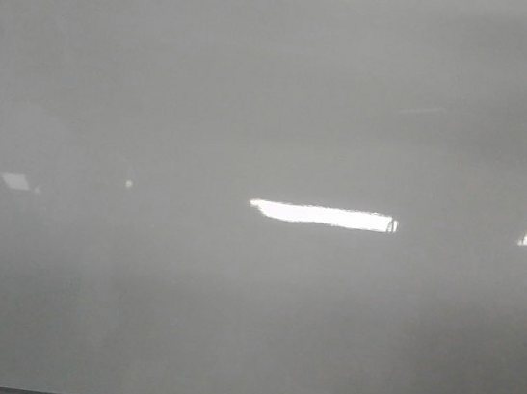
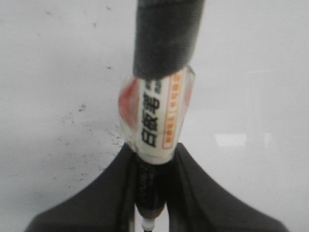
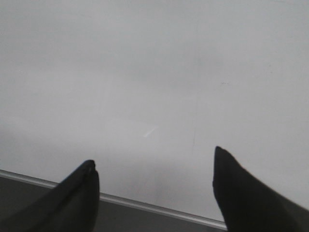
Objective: Write number 7 on whiteboard
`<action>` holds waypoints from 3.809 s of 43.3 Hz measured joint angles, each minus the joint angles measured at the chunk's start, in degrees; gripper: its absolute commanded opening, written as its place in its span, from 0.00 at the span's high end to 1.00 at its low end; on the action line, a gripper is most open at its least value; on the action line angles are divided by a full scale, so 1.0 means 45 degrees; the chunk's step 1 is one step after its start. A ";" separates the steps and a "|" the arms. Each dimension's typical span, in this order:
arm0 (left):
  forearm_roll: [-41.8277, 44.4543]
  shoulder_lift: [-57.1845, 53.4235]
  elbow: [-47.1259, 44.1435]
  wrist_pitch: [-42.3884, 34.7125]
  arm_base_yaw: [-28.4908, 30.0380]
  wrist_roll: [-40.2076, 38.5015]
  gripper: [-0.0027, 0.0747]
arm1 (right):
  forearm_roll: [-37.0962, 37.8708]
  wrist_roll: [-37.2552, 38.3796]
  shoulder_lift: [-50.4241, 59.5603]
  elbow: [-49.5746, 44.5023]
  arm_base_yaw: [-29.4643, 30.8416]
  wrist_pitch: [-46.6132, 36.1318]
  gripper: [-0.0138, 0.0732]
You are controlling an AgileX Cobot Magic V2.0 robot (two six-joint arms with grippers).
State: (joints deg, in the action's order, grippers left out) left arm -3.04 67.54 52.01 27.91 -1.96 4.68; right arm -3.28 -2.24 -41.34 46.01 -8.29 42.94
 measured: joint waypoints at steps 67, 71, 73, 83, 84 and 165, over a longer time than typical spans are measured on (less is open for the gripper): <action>-0.0803 0.2880 0.3583 0.6990 -1.1364 0.6988 0.99 | -0.6501 -1.1675 -0.5800 0.2382 -0.6204 0.1801 0.43; -0.0803 0.2880 0.3583 0.6990 -1.1364 0.6988 0.99 | -0.6497 -1.1675 -0.5880 0.2401 -0.6249 0.1642 0.53; -0.0803 0.2880 0.3583 0.6990 -1.1364 0.6988 0.99 | -0.6497 -1.1675 -0.5880 0.2401 -0.6249 0.1612 0.58; -0.0803 0.2880 0.3583 0.6959 -1.1364 0.7084 0.99 | -0.6497 -1.1730 -0.5880 0.2401 -0.6249 0.1591 0.85; -0.0803 0.2880 0.3583 0.6959 -1.1364 0.7084 0.98 | -0.6497 -1.1730 -0.5880 0.2401 -0.6249 0.1591 0.88; -0.1894 -0.2795 0.1357 0.5254 -0.6061 0.4843 0.44 | -0.2855 -0.2158 -0.8063 0.3498 -0.3194 -0.3132 0.97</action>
State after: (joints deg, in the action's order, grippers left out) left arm -11.57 54.96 58.11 51.55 -29.23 26.48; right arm -16.12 -11.95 -77.62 61.75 -22.67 28.84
